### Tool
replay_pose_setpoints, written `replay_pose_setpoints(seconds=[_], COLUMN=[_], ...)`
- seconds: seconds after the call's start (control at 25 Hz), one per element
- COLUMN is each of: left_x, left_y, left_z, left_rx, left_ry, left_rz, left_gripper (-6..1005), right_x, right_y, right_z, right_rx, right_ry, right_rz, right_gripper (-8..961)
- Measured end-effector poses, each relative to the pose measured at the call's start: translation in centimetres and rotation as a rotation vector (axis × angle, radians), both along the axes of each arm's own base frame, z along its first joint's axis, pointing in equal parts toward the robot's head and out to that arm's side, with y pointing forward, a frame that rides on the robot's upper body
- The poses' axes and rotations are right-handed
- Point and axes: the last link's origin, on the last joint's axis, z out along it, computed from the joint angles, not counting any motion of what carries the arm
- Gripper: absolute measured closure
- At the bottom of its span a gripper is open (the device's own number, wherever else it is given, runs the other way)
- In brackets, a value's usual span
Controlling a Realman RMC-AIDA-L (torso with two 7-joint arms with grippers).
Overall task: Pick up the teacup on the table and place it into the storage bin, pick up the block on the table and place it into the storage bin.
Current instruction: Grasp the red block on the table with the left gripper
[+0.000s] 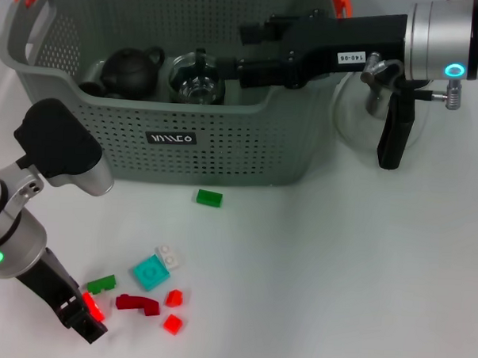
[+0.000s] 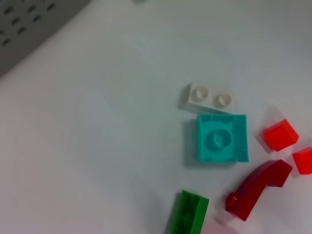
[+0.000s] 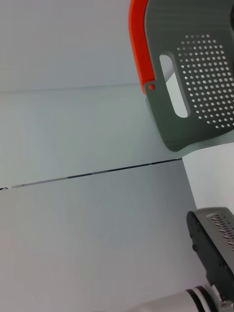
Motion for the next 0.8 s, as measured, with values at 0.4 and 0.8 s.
replay_pose_setpoints(seconds=[0.4,0.8], left_x=[0.01,0.01], left_y=[0.14,0.17], left_z=[-0.18,-0.52], left_rx=[0.013,0.013], left_ry=[0.002,0.008], left_rz=[-0.005,-0.015], left_gripper=[186,201], right_x=[0.06,0.18], right_y=[-0.04,-0.07], right_z=[0.04,-0.06], right_rx=[0.003,0.000], right_ry=[0.006,0.007], right_rz=[0.002,0.001], right_gripper=[176,176])
